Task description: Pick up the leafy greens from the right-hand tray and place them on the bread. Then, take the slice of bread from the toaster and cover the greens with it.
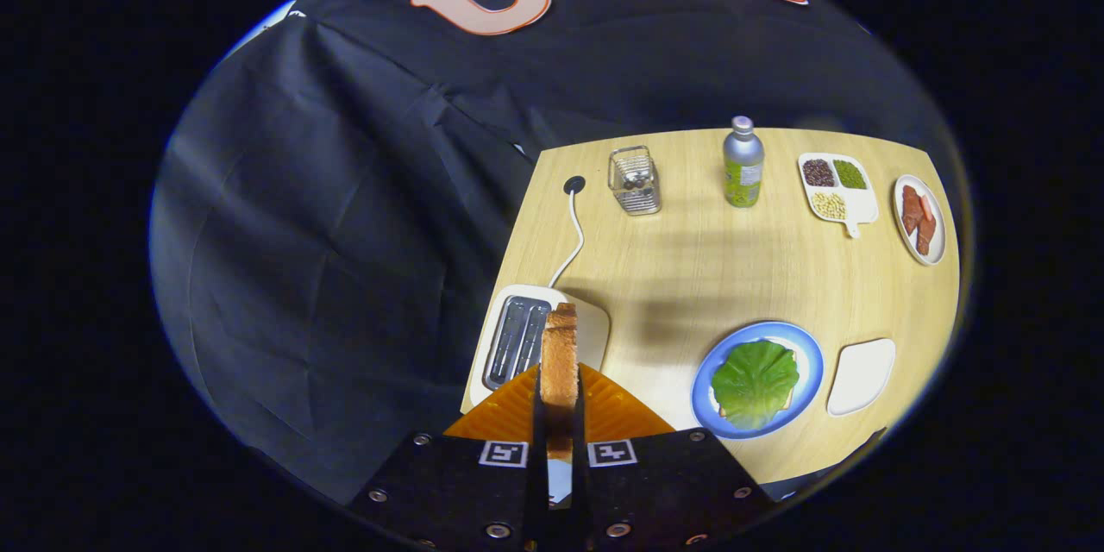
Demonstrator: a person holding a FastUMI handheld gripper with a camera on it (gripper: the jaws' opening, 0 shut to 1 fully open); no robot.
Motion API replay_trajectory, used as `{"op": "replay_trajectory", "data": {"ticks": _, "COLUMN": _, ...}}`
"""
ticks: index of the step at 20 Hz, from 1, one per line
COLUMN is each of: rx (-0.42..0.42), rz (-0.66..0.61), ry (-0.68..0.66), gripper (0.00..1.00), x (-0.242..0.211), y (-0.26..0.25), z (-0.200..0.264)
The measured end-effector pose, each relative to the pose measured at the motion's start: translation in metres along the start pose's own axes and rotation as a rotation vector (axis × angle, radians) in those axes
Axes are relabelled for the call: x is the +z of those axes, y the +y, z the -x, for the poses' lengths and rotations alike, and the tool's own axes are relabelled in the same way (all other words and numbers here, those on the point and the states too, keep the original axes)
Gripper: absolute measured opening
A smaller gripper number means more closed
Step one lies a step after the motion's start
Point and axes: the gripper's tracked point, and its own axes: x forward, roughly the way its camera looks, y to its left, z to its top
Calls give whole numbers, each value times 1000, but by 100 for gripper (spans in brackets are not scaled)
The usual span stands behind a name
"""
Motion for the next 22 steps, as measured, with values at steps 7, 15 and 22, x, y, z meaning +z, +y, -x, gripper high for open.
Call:
{"op": "replay_trajectory", "data": {"ticks": 7, "rx": 51, "rz": -35, "ry": -48, "gripper": 11, "x": -11, "y": -59, "z": 21}}
{"op": "replay_trajectory", "data": {"ticks": 15, "rx": 121, "rz": -47, "ry": -62, "gripper": 11, "x": -28, "y": -115, "z": 14}}
{"op": "replay_trajectory", "data": {"ticks": 22, "rx": 168, "rz": -95, "ry": -8, "gripper": 11, "x": -52, "y": -150, "z": -12}}
